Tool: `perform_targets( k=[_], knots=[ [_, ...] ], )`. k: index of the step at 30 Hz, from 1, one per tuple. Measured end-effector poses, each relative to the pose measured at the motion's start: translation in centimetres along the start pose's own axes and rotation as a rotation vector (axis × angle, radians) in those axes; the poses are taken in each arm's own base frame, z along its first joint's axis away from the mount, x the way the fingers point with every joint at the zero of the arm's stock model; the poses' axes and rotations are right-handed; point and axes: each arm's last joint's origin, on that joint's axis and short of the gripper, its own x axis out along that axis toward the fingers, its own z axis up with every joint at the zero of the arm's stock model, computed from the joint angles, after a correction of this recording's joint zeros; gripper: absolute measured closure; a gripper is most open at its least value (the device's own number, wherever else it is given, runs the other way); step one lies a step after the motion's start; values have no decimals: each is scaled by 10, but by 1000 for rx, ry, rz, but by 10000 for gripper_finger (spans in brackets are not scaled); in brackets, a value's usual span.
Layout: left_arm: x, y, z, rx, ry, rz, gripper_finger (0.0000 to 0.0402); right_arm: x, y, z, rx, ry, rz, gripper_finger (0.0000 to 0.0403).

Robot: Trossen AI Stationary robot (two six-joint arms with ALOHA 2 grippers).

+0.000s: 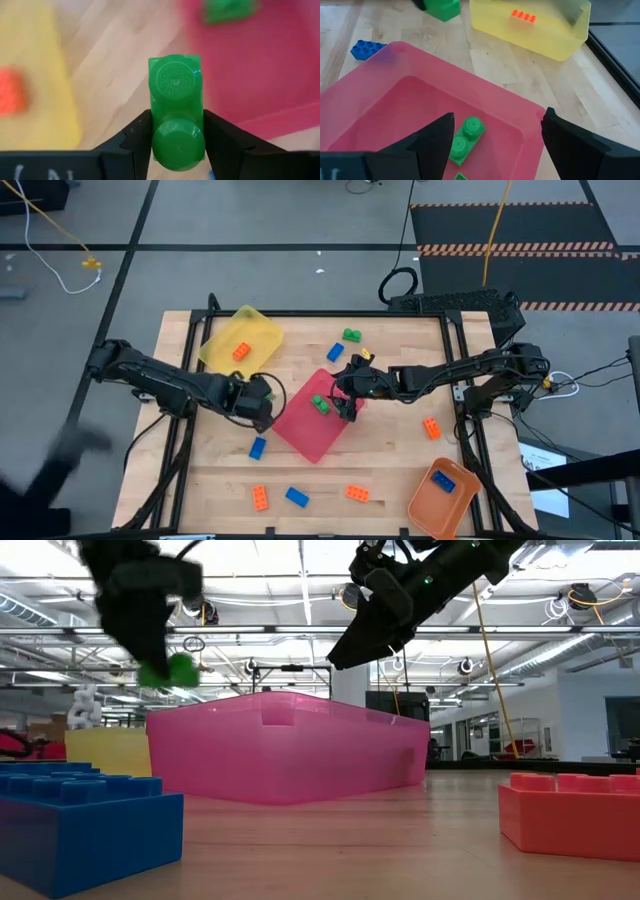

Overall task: Sort & place blocks by color
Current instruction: Put the green game piece into the red bin

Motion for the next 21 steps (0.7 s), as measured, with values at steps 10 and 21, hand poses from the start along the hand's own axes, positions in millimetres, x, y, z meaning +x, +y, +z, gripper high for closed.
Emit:
perform_targets(
  k=[10,21],
  knots=[
    [11,-27,17,244,-167,-143,254,-11,1,-1,-16,43,6,122],
    [59,-58,17,419,-113,-219,220,-55,-10,9,29,31,4,122]
  ],
)
